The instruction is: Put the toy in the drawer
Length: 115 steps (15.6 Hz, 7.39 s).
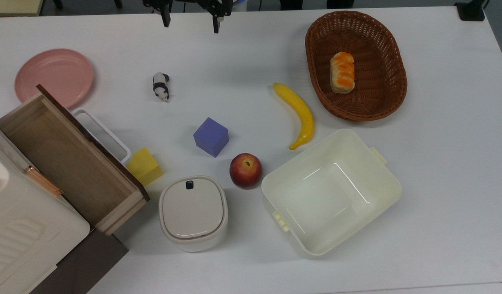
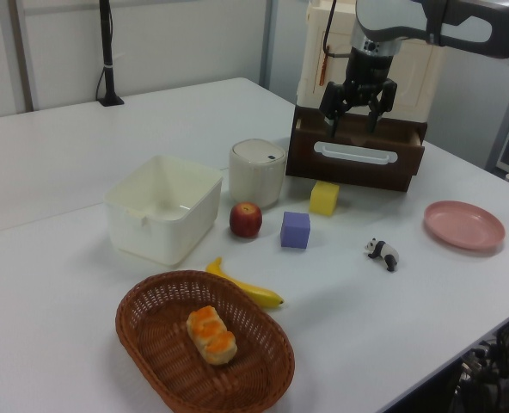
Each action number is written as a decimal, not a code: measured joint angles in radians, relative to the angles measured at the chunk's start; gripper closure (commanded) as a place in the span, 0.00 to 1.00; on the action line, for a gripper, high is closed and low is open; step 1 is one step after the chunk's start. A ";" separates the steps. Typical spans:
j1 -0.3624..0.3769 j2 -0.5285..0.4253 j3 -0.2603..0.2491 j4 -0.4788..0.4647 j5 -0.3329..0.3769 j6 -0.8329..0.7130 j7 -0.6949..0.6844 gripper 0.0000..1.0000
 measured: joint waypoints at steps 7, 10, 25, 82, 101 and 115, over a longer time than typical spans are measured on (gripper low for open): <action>0.000 0.001 0.000 0.000 0.000 0.000 0.000 0.00; 0.000 0.001 0.000 0.000 0.000 0.000 0.000 0.00; -0.001 0.001 -0.001 0.002 0.015 0.000 -0.034 0.00; -0.057 0.208 -0.089 -0.447 -0.285 0.348 -0.203 0.64; -0.045 0.187 -0.083 -0.386 -0.287 0.348 -0.217 0.82; -0.066 0.123 -0.098 -0.043 -0.094 0.349 -0.154 0.82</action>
